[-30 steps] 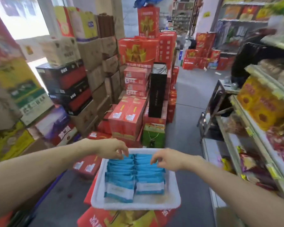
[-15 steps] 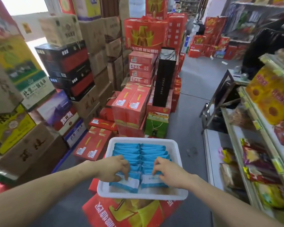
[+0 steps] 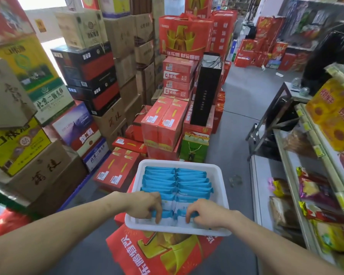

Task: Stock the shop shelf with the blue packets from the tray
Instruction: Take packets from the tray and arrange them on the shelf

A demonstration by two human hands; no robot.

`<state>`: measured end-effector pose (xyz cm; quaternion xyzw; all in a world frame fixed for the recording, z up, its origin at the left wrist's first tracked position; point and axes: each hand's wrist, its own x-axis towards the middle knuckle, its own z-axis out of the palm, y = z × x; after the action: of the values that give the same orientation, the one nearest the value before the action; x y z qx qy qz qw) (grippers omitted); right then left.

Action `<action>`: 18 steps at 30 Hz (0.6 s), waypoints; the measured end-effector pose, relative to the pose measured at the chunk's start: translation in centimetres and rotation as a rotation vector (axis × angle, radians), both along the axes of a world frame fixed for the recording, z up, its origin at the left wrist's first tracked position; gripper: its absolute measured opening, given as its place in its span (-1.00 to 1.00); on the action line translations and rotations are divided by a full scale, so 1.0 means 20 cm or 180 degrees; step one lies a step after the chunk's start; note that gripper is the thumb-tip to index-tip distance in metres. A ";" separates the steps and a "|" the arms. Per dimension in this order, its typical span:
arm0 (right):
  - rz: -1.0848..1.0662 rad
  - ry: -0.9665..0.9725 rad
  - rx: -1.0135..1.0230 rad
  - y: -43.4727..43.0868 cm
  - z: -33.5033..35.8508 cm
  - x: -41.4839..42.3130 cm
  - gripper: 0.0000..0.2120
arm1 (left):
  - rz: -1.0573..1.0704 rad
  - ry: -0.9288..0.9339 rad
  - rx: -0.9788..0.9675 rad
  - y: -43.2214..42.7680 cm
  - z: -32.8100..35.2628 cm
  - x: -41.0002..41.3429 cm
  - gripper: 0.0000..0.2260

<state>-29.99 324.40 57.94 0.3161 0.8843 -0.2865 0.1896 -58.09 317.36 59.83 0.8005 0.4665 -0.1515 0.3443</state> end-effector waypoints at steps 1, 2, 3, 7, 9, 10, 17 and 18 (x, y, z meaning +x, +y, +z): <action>0.0035 -0.0064 0.0000 -0.01 0.00 0.00 -0.62 | -0.0021 -0.0024 -0.0010 0.00 0.01 0.01 -0.67; 0.0057 -0.0091 -0.0004 -0.02 -0.01 0.01 -0.60 | -0.0031 -0.0043 -0.0016 -0.01 0.01 0.02 -0.66; 0.0035 -0.0083 -0.0044 -0.02 -0.01 0.02 -0.58 | -0.0024 -0.0068 -0.0027 -0.01 0.01 0.03 -0.65; -0.0038 0.0088 -0.0026 0.00 0.05 0.07 -0.52 | 0.0190 -0.0211 0.0042 -0.03 -0.02 0.08 -0.57; -0.0123 0.0199 -0.0010 0.03 0.13 0.11 -0.58 | 0.0192 -0.0227 0.0133 -0.02 -0.03 0.07 -0.58; -0.0189 0.0254 0.0000 0.05 0.19 0.13 -0.60 | 0.0210 -0.0232 0.0170 0.00 -0.01 0.07 -0.60; -0.0514 0.0420 0.0734 0.30 0.81 0.45 -0.64 | 0.0211 -0.0542 0.0572 0.46 0.55 0.33 -0.73; -0.0564 0.0436 0.0860 0.33 0.92 0.52 -0.64 | 0.0151 -0.0615 0.0664 0.54 0.67 0.39 -0.74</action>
<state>-19.64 331.07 76.35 0.3952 0.8943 -0.2015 0.0587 -50.24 328.24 73.23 0.8316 0.4632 -0.0162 0.3060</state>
